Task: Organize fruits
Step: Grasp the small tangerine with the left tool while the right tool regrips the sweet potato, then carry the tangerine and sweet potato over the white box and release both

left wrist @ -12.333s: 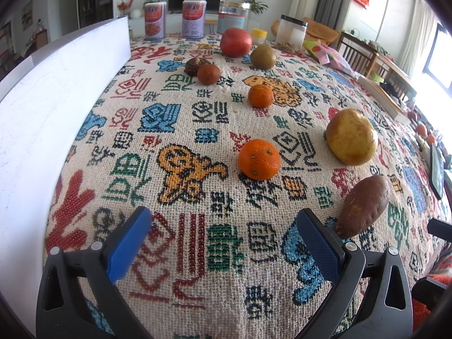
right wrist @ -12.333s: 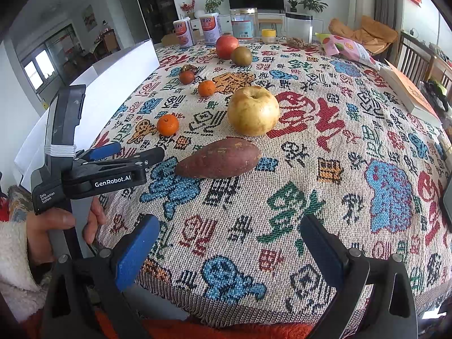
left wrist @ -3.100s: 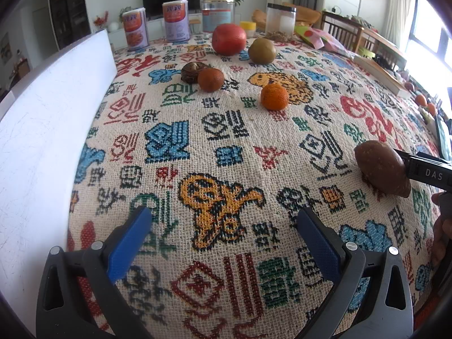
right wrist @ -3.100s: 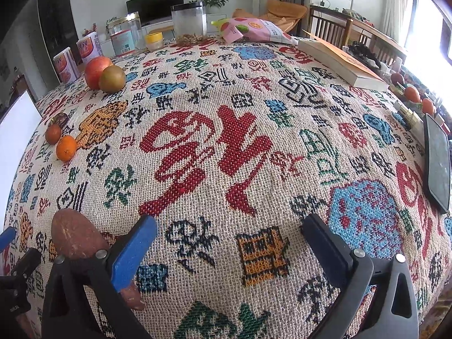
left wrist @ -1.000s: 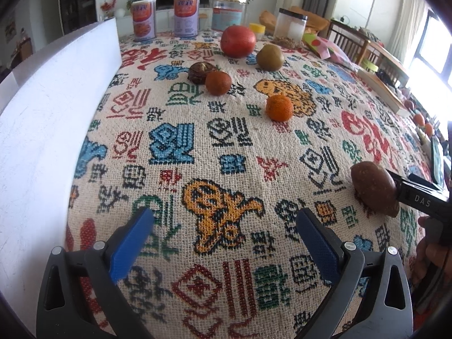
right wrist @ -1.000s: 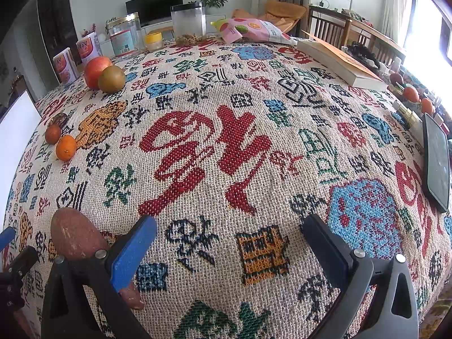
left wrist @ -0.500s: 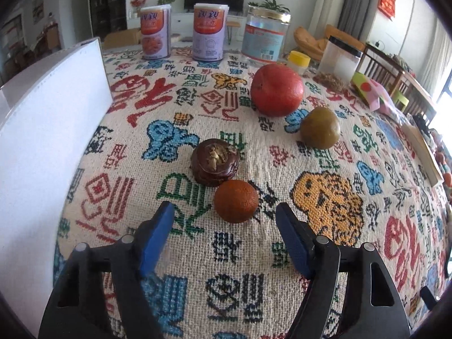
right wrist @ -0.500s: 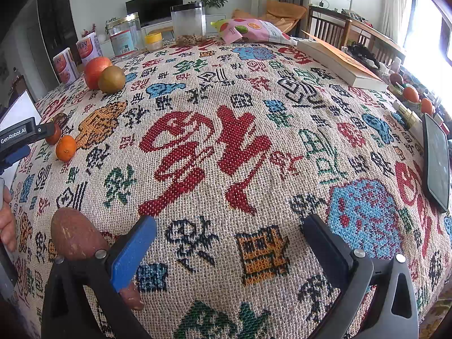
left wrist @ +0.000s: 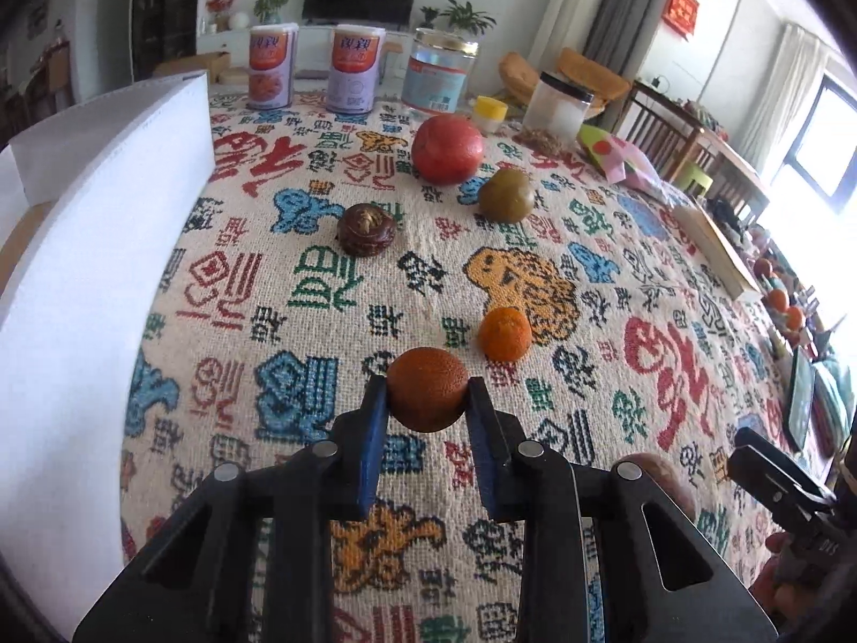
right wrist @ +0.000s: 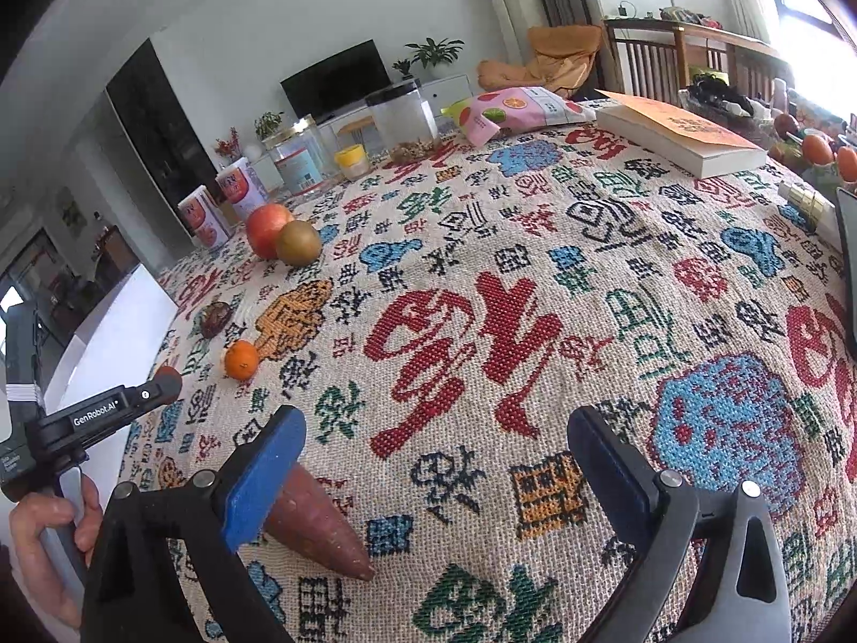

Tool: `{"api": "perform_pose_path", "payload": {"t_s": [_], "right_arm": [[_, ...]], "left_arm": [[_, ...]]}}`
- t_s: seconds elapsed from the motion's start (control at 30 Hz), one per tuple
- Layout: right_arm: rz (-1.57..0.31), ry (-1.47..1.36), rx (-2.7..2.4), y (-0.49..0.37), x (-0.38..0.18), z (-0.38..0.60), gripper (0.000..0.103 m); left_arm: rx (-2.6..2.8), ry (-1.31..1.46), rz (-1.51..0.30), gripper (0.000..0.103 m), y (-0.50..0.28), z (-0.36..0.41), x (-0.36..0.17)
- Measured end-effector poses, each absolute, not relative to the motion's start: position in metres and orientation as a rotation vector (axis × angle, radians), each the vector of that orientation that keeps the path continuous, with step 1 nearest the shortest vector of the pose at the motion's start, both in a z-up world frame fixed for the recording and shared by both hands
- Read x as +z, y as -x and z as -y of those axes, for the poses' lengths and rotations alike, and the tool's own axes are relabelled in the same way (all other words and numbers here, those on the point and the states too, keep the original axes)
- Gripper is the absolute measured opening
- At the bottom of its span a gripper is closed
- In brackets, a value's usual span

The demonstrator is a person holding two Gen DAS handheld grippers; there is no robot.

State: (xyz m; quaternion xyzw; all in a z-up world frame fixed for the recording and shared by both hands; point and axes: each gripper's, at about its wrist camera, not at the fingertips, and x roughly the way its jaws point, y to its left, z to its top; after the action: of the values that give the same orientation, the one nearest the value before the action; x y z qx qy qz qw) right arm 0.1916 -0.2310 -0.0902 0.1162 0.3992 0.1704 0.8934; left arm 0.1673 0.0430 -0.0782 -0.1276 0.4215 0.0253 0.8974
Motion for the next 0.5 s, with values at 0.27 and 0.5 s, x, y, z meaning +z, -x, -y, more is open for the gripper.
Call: {"api": "perform_pose_path", "payload": {"t_s": [0.27, 0.5], "right_arm": [[-1.159, 0.278, 0.595, -0.201, -0.101, 0.123, 0.053], [-1.256, 0.106, 0.553, -0.21, -0.106, 0.151, 0.044]], "left_arm": [[-0.046, 0.223, -0.905, 0.029, -0.12, -0.022, -0.06], [-0.107, 0.231, -0.907, 0.028, -0.084, -0.024, -0.042]]}}
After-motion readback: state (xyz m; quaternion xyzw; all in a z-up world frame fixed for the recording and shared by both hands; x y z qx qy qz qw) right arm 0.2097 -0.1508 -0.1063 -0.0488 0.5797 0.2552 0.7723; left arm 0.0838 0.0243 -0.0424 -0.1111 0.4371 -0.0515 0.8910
